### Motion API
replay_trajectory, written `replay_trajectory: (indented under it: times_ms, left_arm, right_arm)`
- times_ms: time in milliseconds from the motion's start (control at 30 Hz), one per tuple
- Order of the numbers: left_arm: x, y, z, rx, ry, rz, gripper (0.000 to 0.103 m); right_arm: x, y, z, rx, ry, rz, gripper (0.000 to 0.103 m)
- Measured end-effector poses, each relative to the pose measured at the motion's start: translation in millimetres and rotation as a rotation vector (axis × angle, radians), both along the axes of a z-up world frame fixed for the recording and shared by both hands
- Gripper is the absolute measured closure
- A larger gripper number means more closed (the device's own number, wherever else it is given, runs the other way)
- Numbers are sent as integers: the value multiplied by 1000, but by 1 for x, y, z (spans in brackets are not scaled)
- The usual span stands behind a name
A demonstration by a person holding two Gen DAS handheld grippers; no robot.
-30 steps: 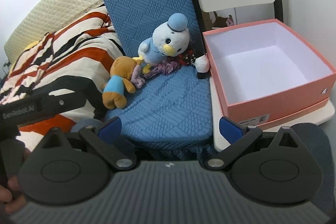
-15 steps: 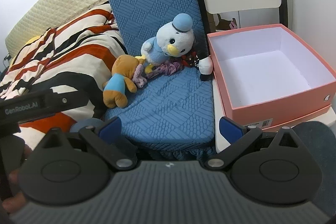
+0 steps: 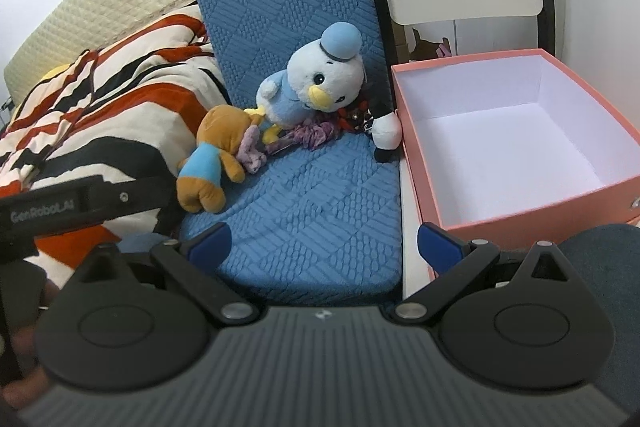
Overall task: Organize objects
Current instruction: 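Move the right tool toward the small black-and-white panda plush, then close the right gripper on the panda plush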
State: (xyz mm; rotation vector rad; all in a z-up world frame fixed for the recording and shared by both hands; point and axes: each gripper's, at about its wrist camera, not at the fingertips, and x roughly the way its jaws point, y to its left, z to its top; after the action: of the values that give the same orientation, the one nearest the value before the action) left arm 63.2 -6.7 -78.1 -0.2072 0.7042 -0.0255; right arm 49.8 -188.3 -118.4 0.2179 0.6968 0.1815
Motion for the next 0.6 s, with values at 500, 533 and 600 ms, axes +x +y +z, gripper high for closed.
replay_trajectory:
  times_ms: [500,533,600]
  left_arm:
    - [80,0,-52,10,70,20,0]
    - [85,0,-54,12,70,21,0]
    - [96,2,-57,10,76,21,0]
  right_arm:
    - [48,14,-32,-76,-91,74,2]
    - [52,16,-34,-88,-101,77,2]
    - [61,19,-37,-105,-112,83,2]
